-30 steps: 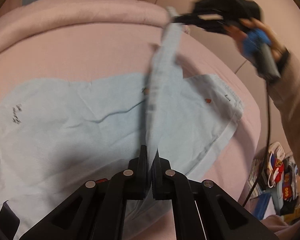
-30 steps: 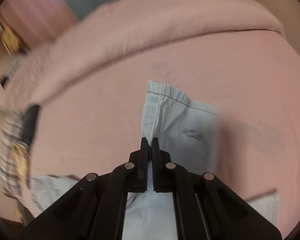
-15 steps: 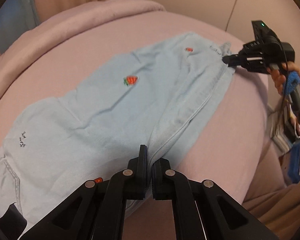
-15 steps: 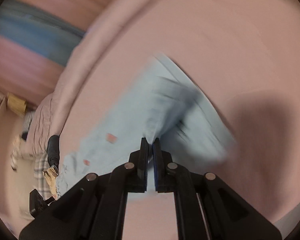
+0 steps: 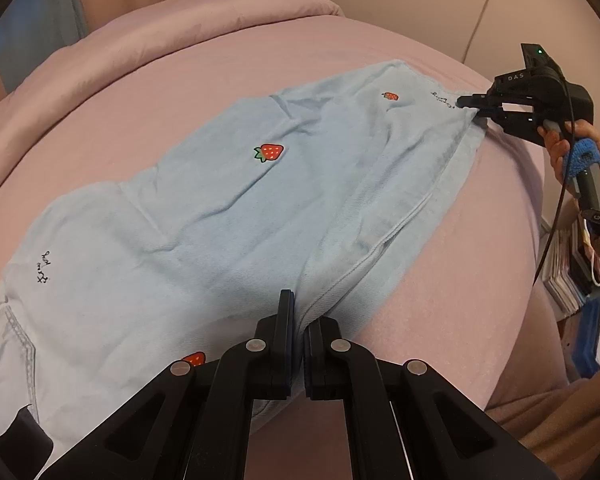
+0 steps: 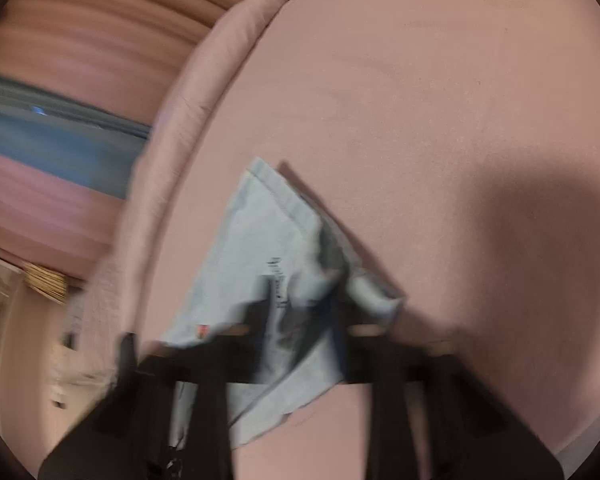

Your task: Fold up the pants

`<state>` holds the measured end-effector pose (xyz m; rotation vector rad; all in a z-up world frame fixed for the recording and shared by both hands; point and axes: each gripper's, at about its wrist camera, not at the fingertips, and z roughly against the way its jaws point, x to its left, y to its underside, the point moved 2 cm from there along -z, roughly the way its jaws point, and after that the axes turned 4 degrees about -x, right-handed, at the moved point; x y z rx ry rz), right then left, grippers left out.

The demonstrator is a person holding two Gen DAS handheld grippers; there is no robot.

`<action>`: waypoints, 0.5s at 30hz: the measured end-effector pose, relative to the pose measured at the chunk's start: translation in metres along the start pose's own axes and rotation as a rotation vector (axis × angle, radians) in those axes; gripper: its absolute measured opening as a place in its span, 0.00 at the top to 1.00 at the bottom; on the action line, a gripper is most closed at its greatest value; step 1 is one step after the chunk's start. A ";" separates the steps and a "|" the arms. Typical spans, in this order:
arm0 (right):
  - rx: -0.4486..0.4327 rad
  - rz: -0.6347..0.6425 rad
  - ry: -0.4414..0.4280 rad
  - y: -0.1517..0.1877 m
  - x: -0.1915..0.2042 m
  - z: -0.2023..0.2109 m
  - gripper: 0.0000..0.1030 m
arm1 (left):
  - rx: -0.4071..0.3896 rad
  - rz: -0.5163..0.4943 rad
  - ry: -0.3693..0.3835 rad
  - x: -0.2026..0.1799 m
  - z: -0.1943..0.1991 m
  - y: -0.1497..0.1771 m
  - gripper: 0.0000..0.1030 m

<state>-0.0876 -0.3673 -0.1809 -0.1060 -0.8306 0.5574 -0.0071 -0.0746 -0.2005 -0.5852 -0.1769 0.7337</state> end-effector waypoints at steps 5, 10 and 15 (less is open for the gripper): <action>-0.031 0.031 -0.013 -0.005 0.000 0.023 0.95 | -0.054 -0.041 0.003 -0.003 0.021 -0.002 0.98; 0.024 0.072 0.045 0.001 -0.009 0.010 0.94 | 0.005 -0.053 -0.001 -0.006 0.002 0.005 0.98; 0.046 0.099 0.104 -0.002 -0.014 -0.001 0.95 | 0.025 -0.020 0.027 -0.008 0.002 0.007 0.97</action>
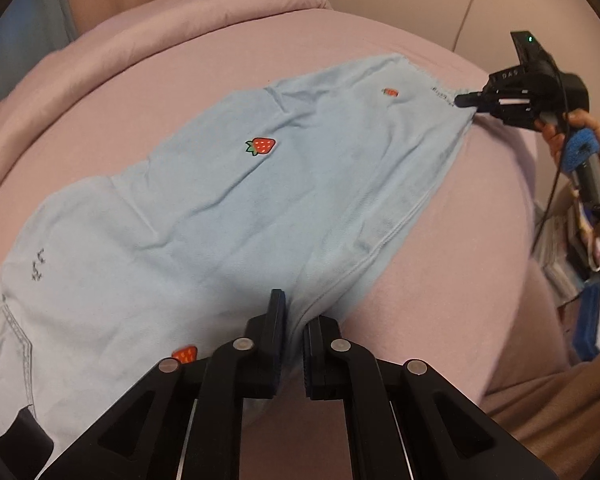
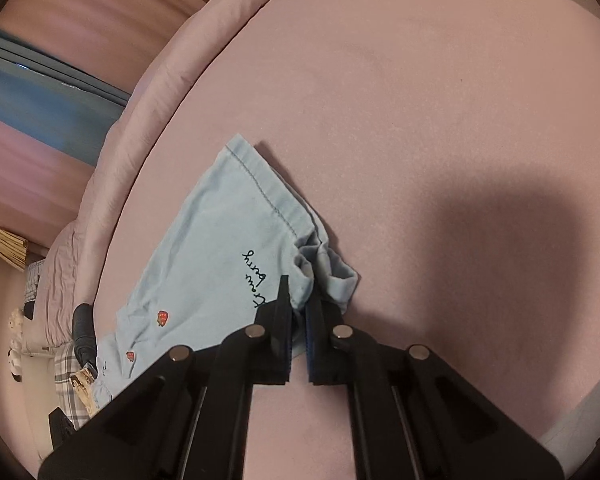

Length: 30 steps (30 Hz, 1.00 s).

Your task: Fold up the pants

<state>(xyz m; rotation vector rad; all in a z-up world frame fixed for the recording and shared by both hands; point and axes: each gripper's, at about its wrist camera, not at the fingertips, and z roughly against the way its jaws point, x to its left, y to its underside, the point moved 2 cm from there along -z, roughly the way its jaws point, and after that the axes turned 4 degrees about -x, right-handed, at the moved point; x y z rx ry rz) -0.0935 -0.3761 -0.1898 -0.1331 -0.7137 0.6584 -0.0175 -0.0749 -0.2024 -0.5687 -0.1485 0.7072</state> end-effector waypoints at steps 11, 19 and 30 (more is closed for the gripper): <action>-0.178 0.412 0.171 0.001 0.076 0.048 0.58 | -0.170 0.318 -0.116 0.097 0.084 0.024 0.76; 0.149 0.862 -0.281 0.120 0.233 -0.026 0.78 | -0.132 0.609 -0.405 0.197 0.094 0.090 0.76; 0.425 1.199 -0.253 0.207 0.226 -0.055 0.80 | -0.107 0.651 -0.309 0.199 0.120 0.181 0.76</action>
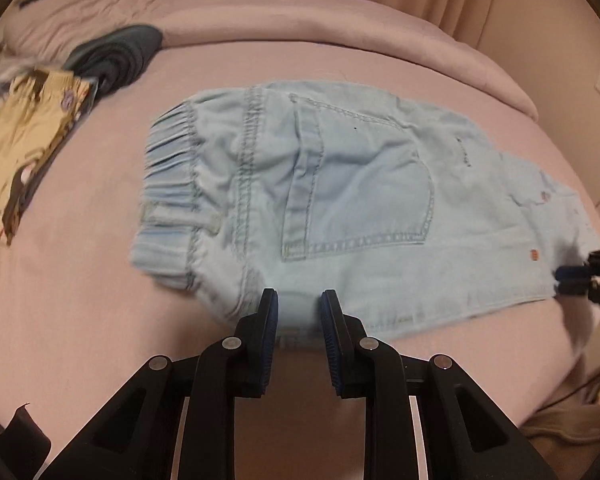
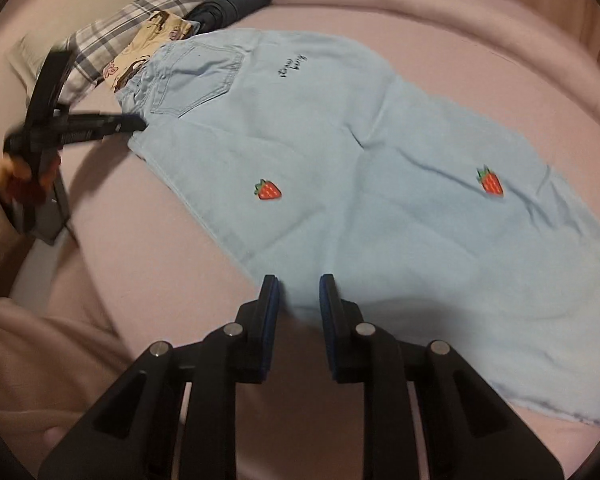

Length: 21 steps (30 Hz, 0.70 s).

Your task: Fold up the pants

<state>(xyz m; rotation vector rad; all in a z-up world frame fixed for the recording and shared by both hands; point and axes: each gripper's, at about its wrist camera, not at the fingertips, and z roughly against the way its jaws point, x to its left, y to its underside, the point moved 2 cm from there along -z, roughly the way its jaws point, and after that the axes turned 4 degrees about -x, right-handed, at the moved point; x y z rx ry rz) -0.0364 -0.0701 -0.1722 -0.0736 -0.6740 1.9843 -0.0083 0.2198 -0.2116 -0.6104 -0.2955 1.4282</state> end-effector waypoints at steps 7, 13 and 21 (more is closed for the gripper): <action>-0.193 -0.273 -0.186 -0.081 -0.051 0.028 0.58 | -0.110 0.011 0.002 -0.004 0.026 -0.035 0.76; -0.183 -0.516 -0.291 -0.148 -0.103 -0.021 0.55 | -0.174 -0.019 0.151 -0.043 0.002 -0.079 0.76; 0.078 -0.615 -0.562 -0.160 -0.104 -0.094 0.63 | -0.073 -0.060 0.109 -0.056 -0.062 -0.090 0.76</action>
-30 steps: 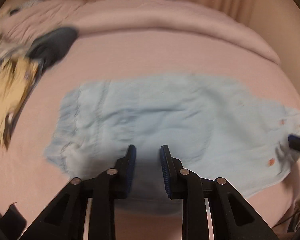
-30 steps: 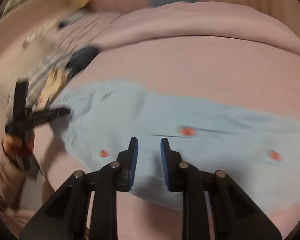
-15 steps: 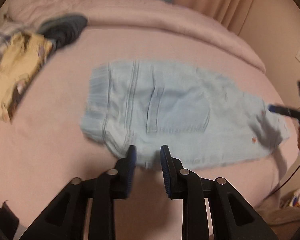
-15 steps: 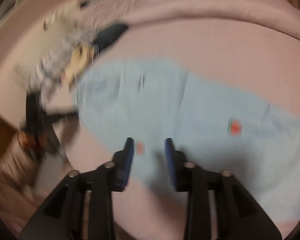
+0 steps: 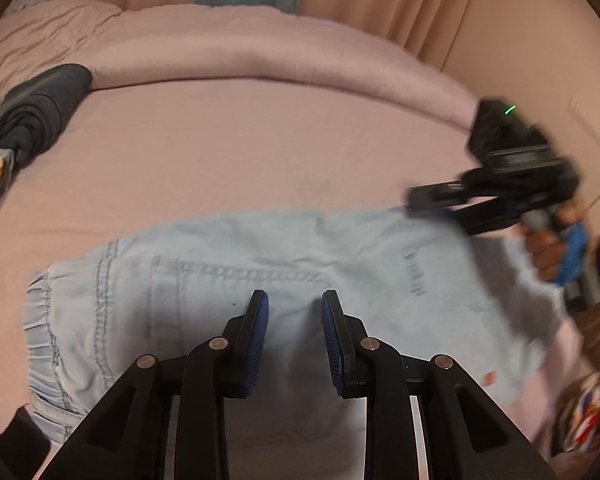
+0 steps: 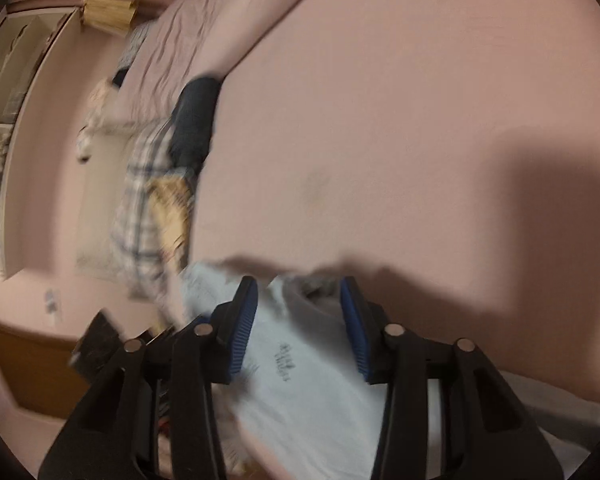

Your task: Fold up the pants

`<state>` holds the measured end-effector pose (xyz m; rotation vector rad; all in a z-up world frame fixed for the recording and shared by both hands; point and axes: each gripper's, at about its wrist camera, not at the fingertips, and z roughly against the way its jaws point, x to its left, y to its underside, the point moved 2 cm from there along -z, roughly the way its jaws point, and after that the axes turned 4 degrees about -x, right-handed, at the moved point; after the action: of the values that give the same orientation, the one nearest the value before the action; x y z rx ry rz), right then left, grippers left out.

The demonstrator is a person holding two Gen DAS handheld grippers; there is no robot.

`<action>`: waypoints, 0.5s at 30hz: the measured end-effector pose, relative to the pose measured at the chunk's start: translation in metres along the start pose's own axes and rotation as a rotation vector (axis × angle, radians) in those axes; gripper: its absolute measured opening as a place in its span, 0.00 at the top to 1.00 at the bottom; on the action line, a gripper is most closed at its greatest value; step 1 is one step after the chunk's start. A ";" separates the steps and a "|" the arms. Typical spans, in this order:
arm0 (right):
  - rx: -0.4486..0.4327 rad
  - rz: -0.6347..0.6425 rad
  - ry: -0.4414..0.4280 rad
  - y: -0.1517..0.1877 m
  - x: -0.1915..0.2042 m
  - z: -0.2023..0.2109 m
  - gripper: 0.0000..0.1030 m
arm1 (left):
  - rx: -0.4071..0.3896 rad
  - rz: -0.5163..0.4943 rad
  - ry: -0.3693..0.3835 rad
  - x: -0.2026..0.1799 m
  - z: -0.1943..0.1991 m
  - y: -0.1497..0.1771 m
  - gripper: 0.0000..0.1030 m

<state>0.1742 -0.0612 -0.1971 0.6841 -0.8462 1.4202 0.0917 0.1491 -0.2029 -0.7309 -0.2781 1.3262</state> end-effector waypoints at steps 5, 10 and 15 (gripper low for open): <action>0.112 0.251 -0.032 0.058 0.029 0.001 0.71 | 0.005 0.071 -0.009 0.033 0.005 0.026 0.76; 0.184 0.411 0.104 0.107 0.028 -0.015 0.72 | -0.030 0.113 0.002 0.042 0.011 0.035 0.76; 0.111 0.245 0.038 0.087 0.025 -0.013 0.72 | -0.033 0.066 -0.029 0.034 0.008 0.036 0.76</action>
<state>0.0883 -0.0315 -0.1912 0.6514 -0.8473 1.7057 0.0673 0.1856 -0.2270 -0.7539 -0.3018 1.3988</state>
